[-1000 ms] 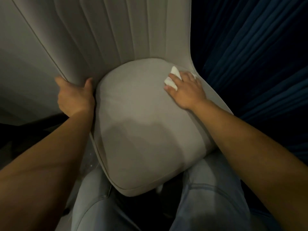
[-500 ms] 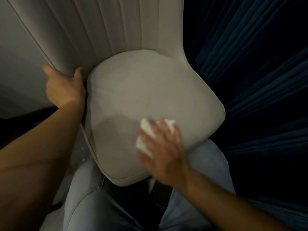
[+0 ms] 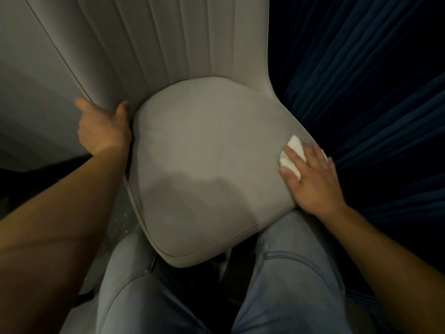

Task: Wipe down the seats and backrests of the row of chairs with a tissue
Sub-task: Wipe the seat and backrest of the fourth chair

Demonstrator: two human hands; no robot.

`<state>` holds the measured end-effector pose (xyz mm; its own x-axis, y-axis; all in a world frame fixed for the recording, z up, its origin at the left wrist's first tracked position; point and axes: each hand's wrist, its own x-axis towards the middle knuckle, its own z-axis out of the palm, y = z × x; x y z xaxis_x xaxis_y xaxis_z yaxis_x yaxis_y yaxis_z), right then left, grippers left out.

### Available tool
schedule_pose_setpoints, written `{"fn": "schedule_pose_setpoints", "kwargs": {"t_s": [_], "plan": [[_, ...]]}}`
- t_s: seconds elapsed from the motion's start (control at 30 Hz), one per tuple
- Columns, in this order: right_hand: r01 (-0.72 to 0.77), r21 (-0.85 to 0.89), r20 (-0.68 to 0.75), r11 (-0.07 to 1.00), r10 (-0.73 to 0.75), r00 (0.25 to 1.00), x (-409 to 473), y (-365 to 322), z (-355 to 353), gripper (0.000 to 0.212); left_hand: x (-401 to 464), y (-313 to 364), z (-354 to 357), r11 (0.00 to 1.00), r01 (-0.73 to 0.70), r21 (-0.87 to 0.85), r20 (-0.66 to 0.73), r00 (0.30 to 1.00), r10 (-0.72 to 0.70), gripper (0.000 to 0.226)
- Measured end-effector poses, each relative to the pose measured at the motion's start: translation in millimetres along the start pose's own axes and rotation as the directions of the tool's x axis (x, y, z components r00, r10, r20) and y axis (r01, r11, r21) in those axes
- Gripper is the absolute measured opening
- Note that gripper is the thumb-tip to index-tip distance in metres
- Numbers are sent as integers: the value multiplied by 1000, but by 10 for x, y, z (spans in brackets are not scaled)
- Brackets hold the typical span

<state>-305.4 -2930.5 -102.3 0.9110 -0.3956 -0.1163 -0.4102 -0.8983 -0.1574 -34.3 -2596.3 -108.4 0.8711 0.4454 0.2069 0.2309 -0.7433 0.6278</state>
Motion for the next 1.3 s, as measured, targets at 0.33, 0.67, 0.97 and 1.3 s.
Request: {"fn": "schedule_pose_setpoints", "kwargs": {"t_s": [0.33, 0.67, 0.97, 1.3], "plan": [[367, -28, -48, 930, -368, 929, -358, -1416, 351, 57, 65, -128, -122, 999, -22, -43, 228, 973, 32, 66], [490, 63, -19, 870, -489, 872, -155, -1957, 502, 59, -611, -575, -218, 938, 284, -197, 451, 876, -170, 62], [421, 95, 6, 902, -423, 906, 562, -2555, 601, 61, -1302, -826, -604, 798, 518, -309, 609, 752, -252, 73], [521, 103, 60, 847, -528, 847, 908, -2849, 551, 57, -1587, -858, -619, 489, 771, -407, 717, 602, -352, 84]]}}
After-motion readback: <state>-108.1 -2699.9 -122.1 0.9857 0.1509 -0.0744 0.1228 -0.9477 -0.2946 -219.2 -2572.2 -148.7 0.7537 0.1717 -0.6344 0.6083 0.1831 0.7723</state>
